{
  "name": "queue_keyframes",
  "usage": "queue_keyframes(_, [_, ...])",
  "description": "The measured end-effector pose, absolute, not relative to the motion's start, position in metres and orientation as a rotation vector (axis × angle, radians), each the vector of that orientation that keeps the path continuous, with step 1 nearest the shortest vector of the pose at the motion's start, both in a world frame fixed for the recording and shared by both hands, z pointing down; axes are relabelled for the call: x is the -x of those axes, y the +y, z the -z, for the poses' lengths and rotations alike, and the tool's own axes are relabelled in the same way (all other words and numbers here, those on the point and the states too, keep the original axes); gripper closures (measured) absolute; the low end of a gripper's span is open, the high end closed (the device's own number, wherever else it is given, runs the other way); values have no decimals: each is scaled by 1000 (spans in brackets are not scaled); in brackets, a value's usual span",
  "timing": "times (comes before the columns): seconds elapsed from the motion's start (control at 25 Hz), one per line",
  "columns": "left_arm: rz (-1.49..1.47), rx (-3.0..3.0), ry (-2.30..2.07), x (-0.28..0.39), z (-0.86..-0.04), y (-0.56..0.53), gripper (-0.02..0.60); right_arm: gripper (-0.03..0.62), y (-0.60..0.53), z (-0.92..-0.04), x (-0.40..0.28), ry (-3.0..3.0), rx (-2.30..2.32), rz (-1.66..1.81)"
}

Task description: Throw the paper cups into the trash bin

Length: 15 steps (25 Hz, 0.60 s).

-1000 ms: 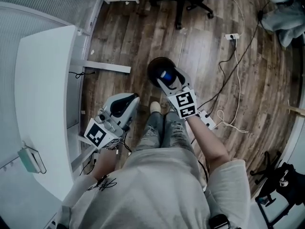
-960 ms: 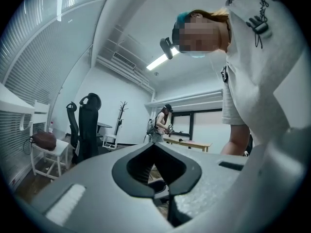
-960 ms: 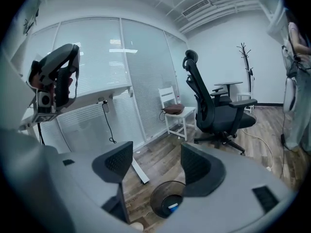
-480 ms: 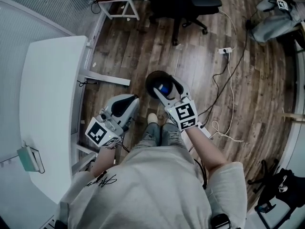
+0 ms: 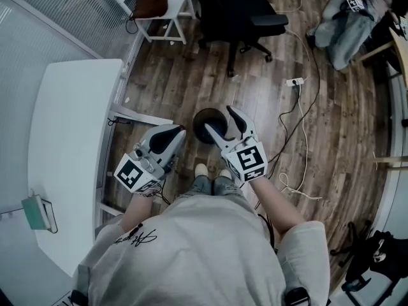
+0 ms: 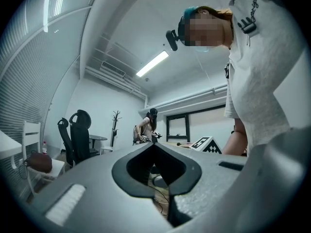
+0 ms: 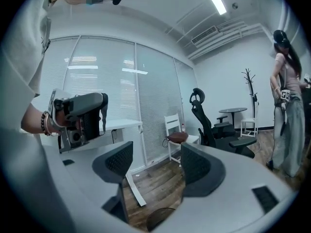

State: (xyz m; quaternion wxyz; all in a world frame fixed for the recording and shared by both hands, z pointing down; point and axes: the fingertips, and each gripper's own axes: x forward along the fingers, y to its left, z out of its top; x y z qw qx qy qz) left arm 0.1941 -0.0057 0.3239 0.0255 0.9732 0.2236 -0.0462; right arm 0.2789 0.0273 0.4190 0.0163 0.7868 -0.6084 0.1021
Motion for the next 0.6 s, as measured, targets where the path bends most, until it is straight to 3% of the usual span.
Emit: queue_keyframes(0.6, [242, -3052, 695, -204, -285, -14, 578, 307, 47, -328, -280, -1926, -2514, -74])
